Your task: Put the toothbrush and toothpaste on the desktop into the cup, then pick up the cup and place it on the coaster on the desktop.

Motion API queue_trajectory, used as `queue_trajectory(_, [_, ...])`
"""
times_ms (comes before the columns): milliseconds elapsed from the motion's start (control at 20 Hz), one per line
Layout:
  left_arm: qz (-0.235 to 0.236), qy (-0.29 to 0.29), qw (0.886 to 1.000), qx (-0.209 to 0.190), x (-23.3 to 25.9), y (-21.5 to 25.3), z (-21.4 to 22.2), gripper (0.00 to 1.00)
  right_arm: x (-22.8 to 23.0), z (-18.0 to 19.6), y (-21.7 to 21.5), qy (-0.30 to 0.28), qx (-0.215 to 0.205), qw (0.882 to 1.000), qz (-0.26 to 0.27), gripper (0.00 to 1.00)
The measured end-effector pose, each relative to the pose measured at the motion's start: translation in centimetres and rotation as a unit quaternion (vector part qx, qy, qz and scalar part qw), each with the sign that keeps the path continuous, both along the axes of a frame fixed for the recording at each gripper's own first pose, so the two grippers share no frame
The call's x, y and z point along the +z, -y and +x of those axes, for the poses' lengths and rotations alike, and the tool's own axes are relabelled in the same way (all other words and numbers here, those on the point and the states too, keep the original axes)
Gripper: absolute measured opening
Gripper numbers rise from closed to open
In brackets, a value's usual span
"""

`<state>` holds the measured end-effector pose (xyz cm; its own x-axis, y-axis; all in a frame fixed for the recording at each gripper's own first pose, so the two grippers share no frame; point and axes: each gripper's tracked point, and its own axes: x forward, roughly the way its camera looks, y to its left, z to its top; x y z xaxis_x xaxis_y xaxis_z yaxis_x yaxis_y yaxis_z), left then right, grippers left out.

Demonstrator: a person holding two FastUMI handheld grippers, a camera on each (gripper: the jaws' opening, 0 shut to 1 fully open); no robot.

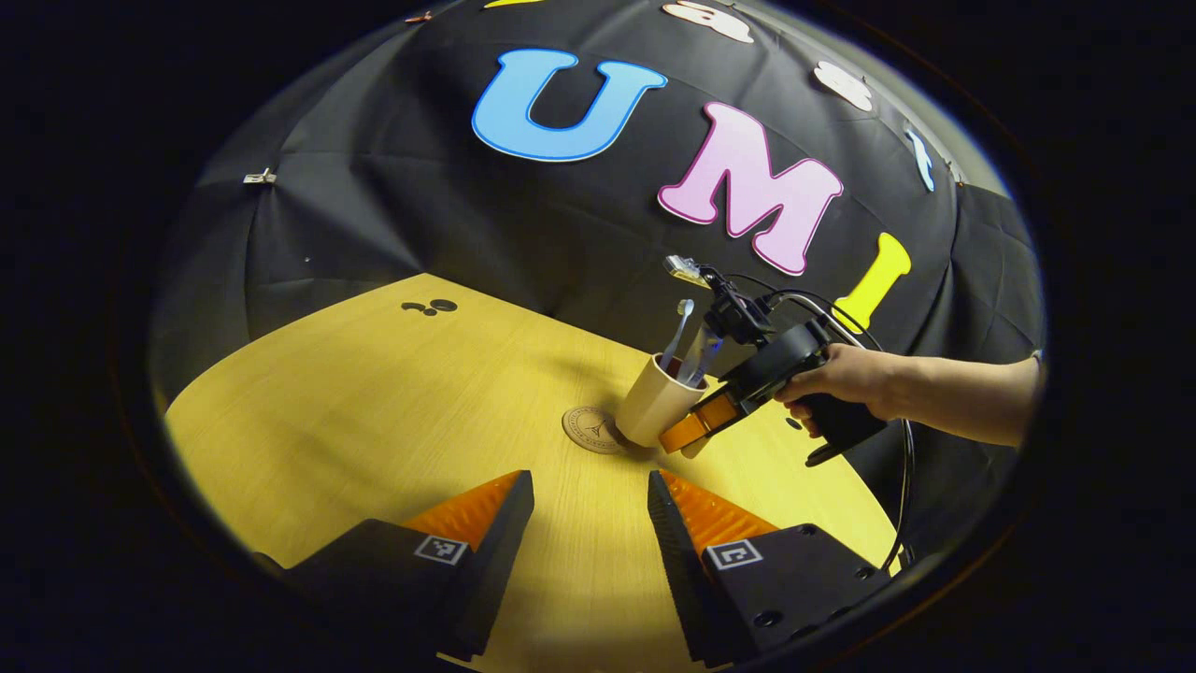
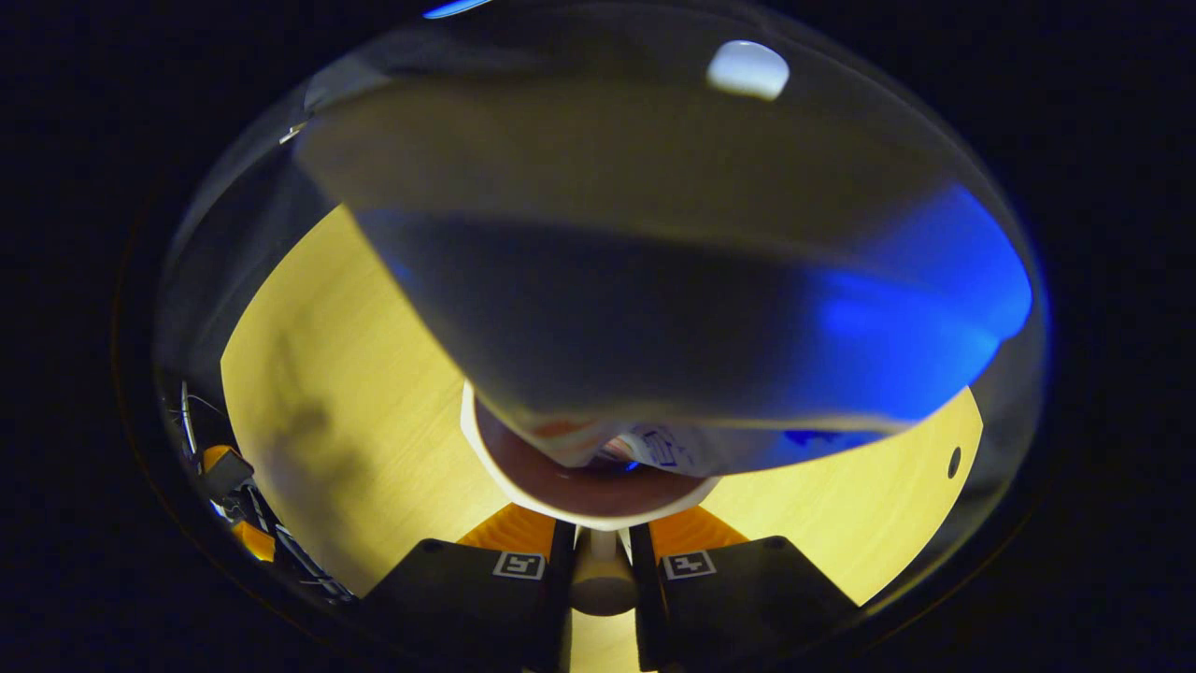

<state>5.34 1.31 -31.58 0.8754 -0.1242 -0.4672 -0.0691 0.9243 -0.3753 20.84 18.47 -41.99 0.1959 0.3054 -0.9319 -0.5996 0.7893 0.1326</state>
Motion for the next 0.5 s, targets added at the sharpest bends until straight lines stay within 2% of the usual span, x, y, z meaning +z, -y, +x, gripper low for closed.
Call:
queue_trajectory(100, [-0.001, 0.0, 1.0, 0.007, 0.0, -0.6, -0.3, 0.77, 0.0, 0.2, -1.4, -0.001, 0.008, 1.0, 0.001, 0.3])
queue_trajectory(150, [-0.001, -0.001, 1.0, 0.011, 0.0, -0.9, -0.5, 0.78, 0.0, 0.3, -2.0, 0.0, 0.012, 1.0, 0.001, 0.26])
queue_trajectory(200, [-0.002, -0.002, 1.0, 0.014, -0.1, -1.1, -0.6, 0.78, 0.0, 0.3, -2.6, -0.001, 0.015, 1.0, 0.002, 0.31])
queue_trajectory(350, [-0.004, -0.004, 1.0, 0.025, -0.2, -1.9, -1.0, 0.78, 0.0, 0.4, -4.1, 0.0, 0.025, 1.0, 0.004, 0.3])
queue_trajectory(400, [-0.005, -0.005, 1.0, 0.028, -0.3, -2.1, -1.1, 0.78, -0.2, 0.5, -4.4, -0.001, 0.028, 1.0, 0.001, 0.35])
queue_trajectory(450, [-0.006, -0.005, 1.0, 0.03, -0.4, -2.3, -1.3, 0.77, -0.4, 0.5, -4.7, -0.002, 0.029, 1.0, -0.001, 0.3])
queue_trajectory(500, [-0.006, -0.006, 0.999, 0.032, -0.4, -2.5, -1.3, 0.77, -0.7, 0.4, -4.9, -0.006, 0.029, 1.0, -0.002, 0.3])
